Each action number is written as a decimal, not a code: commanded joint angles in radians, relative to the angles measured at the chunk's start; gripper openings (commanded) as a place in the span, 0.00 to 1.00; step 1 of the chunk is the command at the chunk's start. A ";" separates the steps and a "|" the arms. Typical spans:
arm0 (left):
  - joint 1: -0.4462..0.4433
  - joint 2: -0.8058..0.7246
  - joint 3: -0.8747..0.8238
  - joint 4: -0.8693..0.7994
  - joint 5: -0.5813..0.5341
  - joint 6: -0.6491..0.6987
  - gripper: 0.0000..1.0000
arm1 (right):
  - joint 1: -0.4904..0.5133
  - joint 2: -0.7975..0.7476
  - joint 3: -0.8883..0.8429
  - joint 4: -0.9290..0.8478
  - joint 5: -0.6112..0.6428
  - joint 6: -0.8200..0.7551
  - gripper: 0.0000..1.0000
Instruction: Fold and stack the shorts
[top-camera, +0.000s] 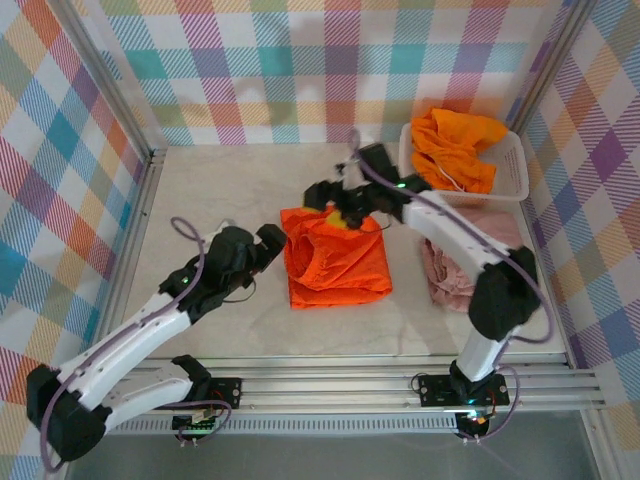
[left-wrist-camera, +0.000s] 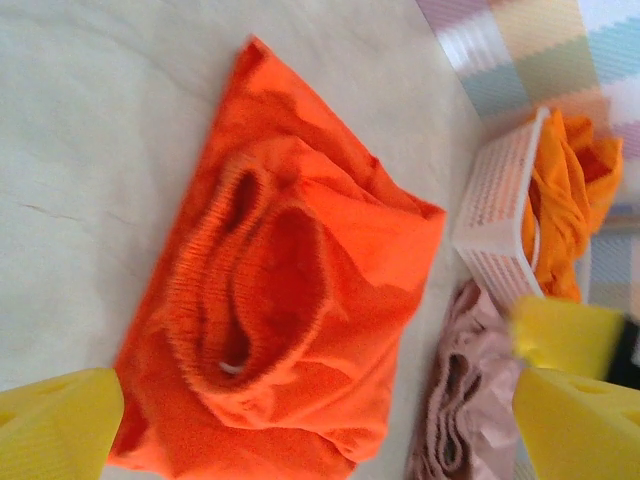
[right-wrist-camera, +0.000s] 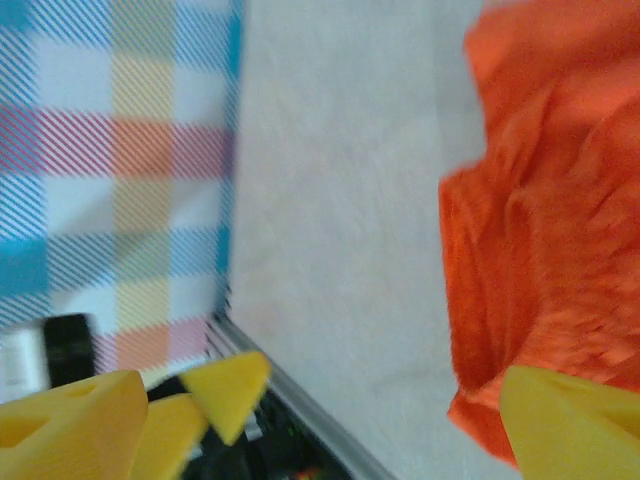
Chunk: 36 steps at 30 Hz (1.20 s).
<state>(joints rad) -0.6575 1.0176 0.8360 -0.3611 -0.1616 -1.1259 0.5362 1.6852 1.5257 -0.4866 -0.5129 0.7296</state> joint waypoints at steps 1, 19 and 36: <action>0.007 0.132 0.081 0.170 0.203 0.071 1.00 | -0.076 0.015 -0.079 0.041 0.020 -0.012 0.91; 0.006 0.672 0.215 0.524 0.415 0.083 1.00 | -0.192 0.442 0.193 0.048 -0.072 0.037 0.92; 0.013 0.520 -0.128 0.519 0.254 0.095 1.00 | -0.237 0.526 0.214 0.100 -0.065 0.050 0.92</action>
<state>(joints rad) -0.6548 1.5745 0.7261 0.2230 0.1318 -1.0348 0.3023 2.2410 1.7462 -0.4339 -0.5522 0.7784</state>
